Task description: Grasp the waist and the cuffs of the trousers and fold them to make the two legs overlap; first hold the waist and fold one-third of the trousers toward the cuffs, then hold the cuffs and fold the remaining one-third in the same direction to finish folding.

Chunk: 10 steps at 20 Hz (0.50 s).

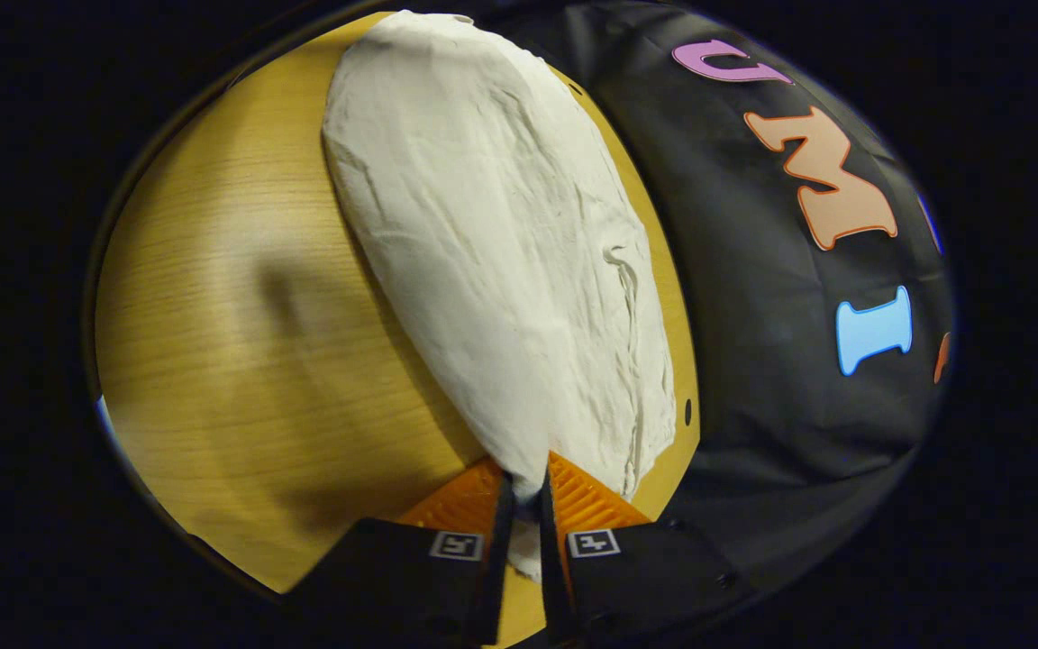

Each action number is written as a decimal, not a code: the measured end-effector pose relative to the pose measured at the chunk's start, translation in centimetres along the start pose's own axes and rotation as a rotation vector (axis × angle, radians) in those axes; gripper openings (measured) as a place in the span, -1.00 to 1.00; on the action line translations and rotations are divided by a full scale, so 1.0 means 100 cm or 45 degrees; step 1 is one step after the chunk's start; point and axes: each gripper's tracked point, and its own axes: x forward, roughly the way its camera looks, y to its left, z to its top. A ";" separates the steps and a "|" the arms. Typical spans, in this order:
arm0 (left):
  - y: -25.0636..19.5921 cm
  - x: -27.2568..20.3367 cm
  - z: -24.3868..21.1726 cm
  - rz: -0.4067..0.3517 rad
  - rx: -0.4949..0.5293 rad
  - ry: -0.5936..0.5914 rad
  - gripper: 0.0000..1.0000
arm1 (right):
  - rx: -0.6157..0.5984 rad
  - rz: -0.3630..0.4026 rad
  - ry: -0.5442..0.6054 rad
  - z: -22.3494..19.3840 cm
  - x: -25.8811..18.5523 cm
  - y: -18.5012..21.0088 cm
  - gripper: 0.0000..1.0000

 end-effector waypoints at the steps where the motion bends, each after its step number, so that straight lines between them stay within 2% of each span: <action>1: 0.003 -0.001 -0.004 0.003 0.011 0.004 0.88 | -0.005 -0.005 -0.001 -0.001 -0.001 0.001 -0.68; 2: 0.005 -0.002 -0.007 0.004 0.021 0.010 0.88 | 0.023 0.000 0.006 -0.002 -0.003 0.000 -0.63; 3: 0.008 -0.002 -0.011 0.005 0.033 0.021 0.88 | 0.078 0.018 0.019 -0.004 0.001 0.001 -0.80; 5: 0.014 -0.006 -0.022 0.005 0.083 0.036 0.88 | 0.153 0.041 0.035 -0.003 0.002 -0.001 -0.81; 10: 0.038 -0.021 -0.058 0.004 0.301 0.089 0.92 | 0.049 -0.010 0.030 -0.003 0.001 0.000 -0.79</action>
